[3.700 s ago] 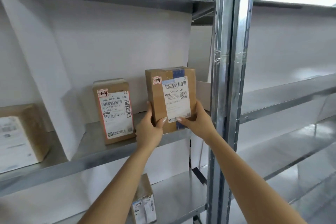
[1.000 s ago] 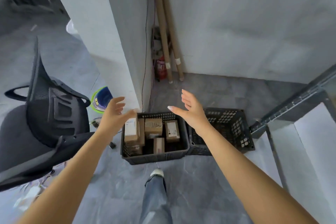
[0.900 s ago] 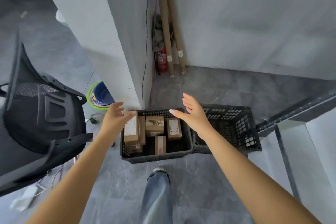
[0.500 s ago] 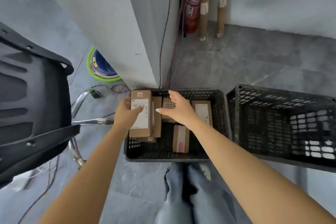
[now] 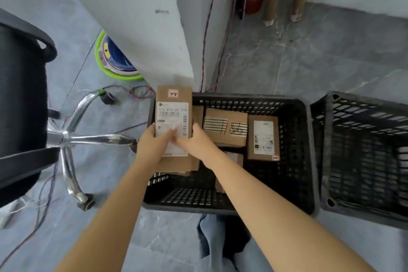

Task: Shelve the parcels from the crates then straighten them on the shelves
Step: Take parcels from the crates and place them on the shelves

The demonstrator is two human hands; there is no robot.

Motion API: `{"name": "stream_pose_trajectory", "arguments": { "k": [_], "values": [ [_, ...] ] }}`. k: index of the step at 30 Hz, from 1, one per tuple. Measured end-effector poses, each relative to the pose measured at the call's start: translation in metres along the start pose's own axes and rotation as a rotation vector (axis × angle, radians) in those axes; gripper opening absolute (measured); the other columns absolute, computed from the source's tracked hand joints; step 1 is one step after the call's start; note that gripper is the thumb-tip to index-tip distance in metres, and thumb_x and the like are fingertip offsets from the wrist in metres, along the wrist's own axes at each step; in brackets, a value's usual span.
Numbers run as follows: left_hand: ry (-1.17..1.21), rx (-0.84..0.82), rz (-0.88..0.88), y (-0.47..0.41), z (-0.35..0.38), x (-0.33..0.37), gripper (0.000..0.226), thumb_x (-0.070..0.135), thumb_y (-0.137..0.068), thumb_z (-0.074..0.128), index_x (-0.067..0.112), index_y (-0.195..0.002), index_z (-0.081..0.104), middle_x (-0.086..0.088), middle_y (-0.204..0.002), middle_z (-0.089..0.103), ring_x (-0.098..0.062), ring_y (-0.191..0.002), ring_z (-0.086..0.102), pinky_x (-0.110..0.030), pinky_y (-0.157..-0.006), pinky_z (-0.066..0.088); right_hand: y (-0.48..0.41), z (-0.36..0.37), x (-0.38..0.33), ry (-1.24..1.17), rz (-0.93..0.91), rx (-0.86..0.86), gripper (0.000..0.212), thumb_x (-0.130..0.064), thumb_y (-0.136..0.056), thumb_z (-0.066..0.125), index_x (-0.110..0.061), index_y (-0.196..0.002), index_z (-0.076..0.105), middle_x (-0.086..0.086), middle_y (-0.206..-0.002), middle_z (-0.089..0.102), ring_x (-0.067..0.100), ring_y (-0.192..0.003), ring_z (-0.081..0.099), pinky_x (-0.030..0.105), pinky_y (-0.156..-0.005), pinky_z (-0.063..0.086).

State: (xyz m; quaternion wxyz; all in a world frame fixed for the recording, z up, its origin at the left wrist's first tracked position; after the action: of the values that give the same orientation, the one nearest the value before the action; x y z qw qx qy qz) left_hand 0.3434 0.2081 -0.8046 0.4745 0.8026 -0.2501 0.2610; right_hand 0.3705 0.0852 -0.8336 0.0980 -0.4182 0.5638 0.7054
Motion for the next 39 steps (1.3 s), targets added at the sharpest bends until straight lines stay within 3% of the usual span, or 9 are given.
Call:
{"name": "stream_pose_trajectory", "arguments": {
  "k": [4, 9, 12, 17, 22, 25, 29, 32, 39],
  "values": [
    [0.058, -0.203, 0.054, 0.064, 0.008, 0.068, 0.040, 0.034, -0.093, 0.057, 0.030, -0.132, 0.054, 0.004, -0.121, 0.066, -0.014, -0.102, 0.065, -0.041, -0.093, 0.053, 0.088, -0.058, -0.061, -0.043, -0.071, 0.106, 0.068, -0.033, -0.083, 0.074, -0.024, -0.141, 0.040, -0.008, -0.134, 0.056, 0.009, -0.113, 0.054, 0.027, -0.093, 0.046],
    [0.122, -0.482, 0.196, 0.171, 0.038, 0.189, 0.038, 0.023, -0.100, 0.044, 0.030, -0.137, 0.045, 0.009, -0.118, 0.064, 0.002, -0.089, 0.067, -0.014, -0.065, 0.053, 0.213, -0.143, -0.134, -0.091, -0.161, 0.285, 0.086, -0.031, -0.083, 0.075, -0.030, -0.152, 0.023, -0.011, -0.141, 0.051, 0.009, -0.127, 0.049, 0.025, -0.095, 0.044],
    [0.040, -0.598, 0.330, 0.240, 0.061, 0.263, 0.047, 0.025, -0.099, 0.045, 0.028, -0.145, 0.036, 0.008, -0.127, 0.060, -0.007, -0.110, 0.061, -0.018, -0.078, 0.054, 0.304, -0.199, -0.169, -0.127, -0.203, 0.427, 0.087, -0.026, -0.084, 0.074, -0.032, -0.152, 0.020, -0.011, -0.142, 0.052, 0.006, -0.123, 0.052, 0.016, -0.081, 0.048],
    [-0.121, -0.741, 0.613, 0.371, 0.095, 0.388, 0.052, 0.040, -0.097, 0.046, 0.039, -0.146, 0.031, 0.013, -0.131, 0.058, -0.008, -0.116, 0.057, -0.033, -0.099, 0.048, 0.462, -0.274, -0.224, -0.146, -0.317, 0.669, 0.082, -0.035, -0.083, 0.074, -0.033, -0.148, 0.025, -0.013, -0.141, 0.052, 0.010, -0.125, 0.053, 0.037, -0.103, 0.047],
    [-0.157, -0.918, 0.922, 0.516, 0.124, 0.465, 0.042, 0.038, -0.097, 0.047, 0.042, -0.138, 0.041, 0.018, -0.133, 0.055, -0.007, -0.121, 0.052, -0.038, -0.106, 0.043, 0.625, -0.310, -0.242, -0.192, -0.482, 0.965, 0.060, -0.029, -0.086, 0.072, -0.027, -0.133, 0.035, -0.012, -0.130, 0.054, 0.002, -0.114, 0.052, 0.009, -0.070, 0.048],
    [-0.135, -1.050, 1.061, 0.612, 0.128, 0.472, 0.033, 0.029, -0.097, 0.048, 0.048, -0.124, 0.044, 0.021, -0.126, 0.058, -0.001, -0.117, 0.055, -0.029, -0.101, 0.046, 0.715, -0.310, -0.223, -0.206, -0.523, 1.102, 0.049, -0.029, -0.085, 0.073, -0.031, -0.117, 0.037, -0.017, -0.116, 0.054, 0.003, -0.112, 0.055, 0.007, -0.068, 0.047],
    [-0.100, -1.165, 1.092, 0.719, 0.133, 0.438, 0.041, 0.030, -0.093, 0.055, 0.031, -0.134, 0.047, 0.007, -0.127, 0.062, -0.014, -0.115, 0.061, -0.038, -0.093, 0.053, 0.826, -0.282, -0.173, -0.197, -0.556, 1.270, 0.072, -0.026, -0.083, 0.075, -0.021, -0.141, 0.032, -0.007, -0.140, 0.052, 0.012, -0.126, 0.051, 0.034, -0.101, 0.048],
    [-0.087, -1.294, 1.077, 0.783, 0.136, 0.400, 0.036, 0.023, -0.095, 0.054, 0.019, -0.130, 0.052, 0.008, -0.116, 0.067, -0.012, -0.104, 0.066, -0.027, -0.082, 0.057, 0.889, -0.251, -0.132, -0.162, -0.570, 1.411, 0.082, -0.034, -0.080, 0.075, -0.038, -0.147, 0.027, -0.013, -0.142, 0.051, 0.011, -0.128, 0.050, 0.039, -0.103, 0.047],
    [-0.272, -1.635, 1.093, 0.928, 0.155, 0.290, 0.043, 0.022, -0.091, 0.059, 0.032, -0.132, 0.054, 0.008, -0.129, 0.061, -0.013, -0.115, 0.060, -0.040, -0.101, 0.047, 1.024, -0.161, -0.010, -0.315, -0.401, 1.706, 0.095, -0.027, -0.086, 0.072, -0.039, -0.153, 0.006, -0.010, -0.144, 0.049, 0.018, -0.131, 0.047, 0.041, -0.108, 0.043]
  ]
}}
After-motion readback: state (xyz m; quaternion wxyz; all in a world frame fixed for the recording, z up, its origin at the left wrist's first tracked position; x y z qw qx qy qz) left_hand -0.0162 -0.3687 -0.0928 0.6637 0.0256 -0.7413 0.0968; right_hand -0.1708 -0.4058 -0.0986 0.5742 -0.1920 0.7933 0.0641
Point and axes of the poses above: each hand's wrist, its own y-axis away from the middle knuckle, its own z-axis out of the palm, x = y × z, the point moved 5 cm from there along -y, towards the middle knuckle
